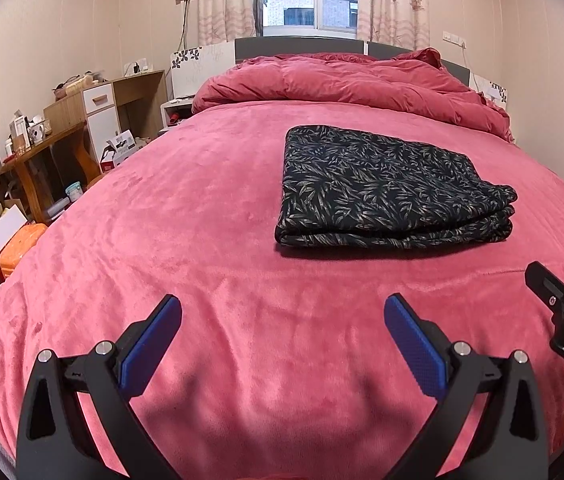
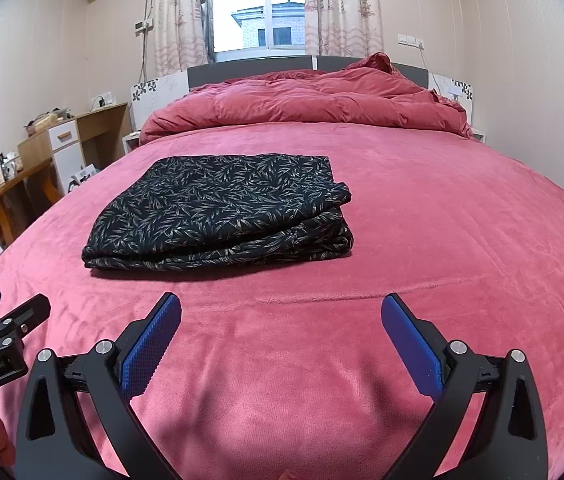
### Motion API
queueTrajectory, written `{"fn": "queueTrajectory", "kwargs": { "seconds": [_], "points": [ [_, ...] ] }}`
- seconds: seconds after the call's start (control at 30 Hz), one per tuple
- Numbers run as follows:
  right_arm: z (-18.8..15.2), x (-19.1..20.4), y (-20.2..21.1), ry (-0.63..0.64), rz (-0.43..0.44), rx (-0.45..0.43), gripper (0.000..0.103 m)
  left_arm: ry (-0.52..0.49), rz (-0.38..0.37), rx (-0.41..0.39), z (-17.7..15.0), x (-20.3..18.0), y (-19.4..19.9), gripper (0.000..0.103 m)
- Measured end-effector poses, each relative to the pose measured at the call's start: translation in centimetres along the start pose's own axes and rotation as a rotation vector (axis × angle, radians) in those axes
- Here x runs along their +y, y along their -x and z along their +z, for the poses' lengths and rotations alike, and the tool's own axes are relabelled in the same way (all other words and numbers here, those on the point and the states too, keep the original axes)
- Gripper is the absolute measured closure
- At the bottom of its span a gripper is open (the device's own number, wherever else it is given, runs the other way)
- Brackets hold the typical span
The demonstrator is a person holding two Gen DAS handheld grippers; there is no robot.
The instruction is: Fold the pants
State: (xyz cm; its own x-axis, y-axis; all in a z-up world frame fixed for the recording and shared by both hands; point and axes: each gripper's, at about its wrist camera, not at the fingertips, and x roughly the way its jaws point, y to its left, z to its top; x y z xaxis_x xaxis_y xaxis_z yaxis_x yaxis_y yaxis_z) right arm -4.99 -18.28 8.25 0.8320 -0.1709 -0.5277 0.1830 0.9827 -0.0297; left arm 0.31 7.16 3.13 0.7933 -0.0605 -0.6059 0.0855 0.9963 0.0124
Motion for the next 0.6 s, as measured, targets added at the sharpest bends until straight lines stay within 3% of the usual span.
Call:
{"fn": "queueTrajectory", "kwargs": {
  "seconds": [0.6],
  "points": [
    [-0.08,0.07,0.18,-0.005,0.000,0.004,0.004,0.006,-0.003,0.016,-0.04,-0.25,-0.12,0.002]
  ]
}}
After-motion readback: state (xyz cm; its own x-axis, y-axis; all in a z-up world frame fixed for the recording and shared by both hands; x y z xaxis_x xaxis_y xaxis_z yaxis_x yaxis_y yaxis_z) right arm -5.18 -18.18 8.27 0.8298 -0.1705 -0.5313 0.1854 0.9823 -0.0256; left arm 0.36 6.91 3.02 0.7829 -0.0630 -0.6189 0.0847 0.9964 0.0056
